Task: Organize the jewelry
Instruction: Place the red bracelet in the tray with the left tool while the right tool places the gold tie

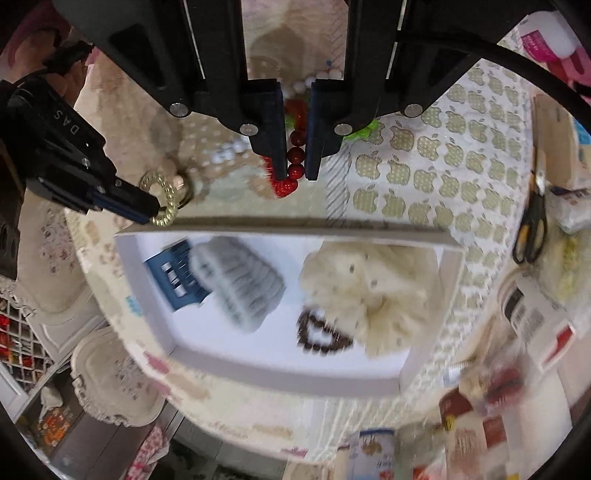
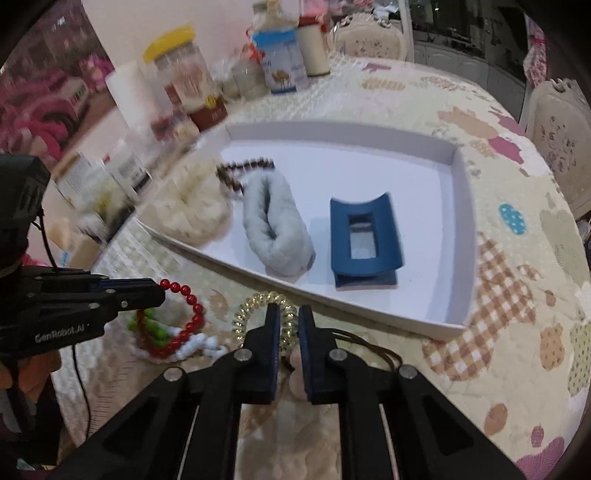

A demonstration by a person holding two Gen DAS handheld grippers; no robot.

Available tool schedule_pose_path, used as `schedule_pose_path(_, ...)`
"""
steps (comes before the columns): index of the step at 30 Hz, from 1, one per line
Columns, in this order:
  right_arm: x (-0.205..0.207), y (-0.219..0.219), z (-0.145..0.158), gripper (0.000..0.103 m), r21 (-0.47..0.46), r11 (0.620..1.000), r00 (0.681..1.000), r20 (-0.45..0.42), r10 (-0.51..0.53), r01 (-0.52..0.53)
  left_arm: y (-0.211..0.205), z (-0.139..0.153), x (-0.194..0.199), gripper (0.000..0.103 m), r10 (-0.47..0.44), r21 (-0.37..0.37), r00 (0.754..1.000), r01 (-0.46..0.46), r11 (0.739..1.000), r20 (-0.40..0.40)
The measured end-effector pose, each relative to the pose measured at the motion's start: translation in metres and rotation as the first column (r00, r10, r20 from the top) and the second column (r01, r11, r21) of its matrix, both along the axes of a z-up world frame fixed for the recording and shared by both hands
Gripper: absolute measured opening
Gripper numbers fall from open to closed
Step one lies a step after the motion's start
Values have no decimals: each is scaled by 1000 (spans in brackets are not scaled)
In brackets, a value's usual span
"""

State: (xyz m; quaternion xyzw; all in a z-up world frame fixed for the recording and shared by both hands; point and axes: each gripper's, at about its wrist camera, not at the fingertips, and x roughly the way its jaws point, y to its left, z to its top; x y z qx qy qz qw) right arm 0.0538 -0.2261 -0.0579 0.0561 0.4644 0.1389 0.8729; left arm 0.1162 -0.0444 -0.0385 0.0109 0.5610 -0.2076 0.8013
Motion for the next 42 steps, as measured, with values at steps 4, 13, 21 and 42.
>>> schedule_pose_path(4, -14, -13, 22, 10, 50, 999, 999, 42, -16, 14, 0, 26, -4, 8, 1, -16, 999, 0, 1000, 42)
schedule_pose_path(13, -31, -33, 55, 10, 61, 998, 993, 109, -36, 29, -6, 68, 5, 8, 30, 9, 991, -31, 999, 131)
schedule_pose_path(21, -28, -44, 69, 10, 58, 997, 989, 140, -52, 44, -24, 88, 22, 8, 20, 49, 980, -30, 998, 199)
schedule_pose_path(42, 67, -71, 48, 10, 24, 992, 989, 73, -129, 128, -103, 65, 114, 8, -78, 80, 982, 65, 995, 175)
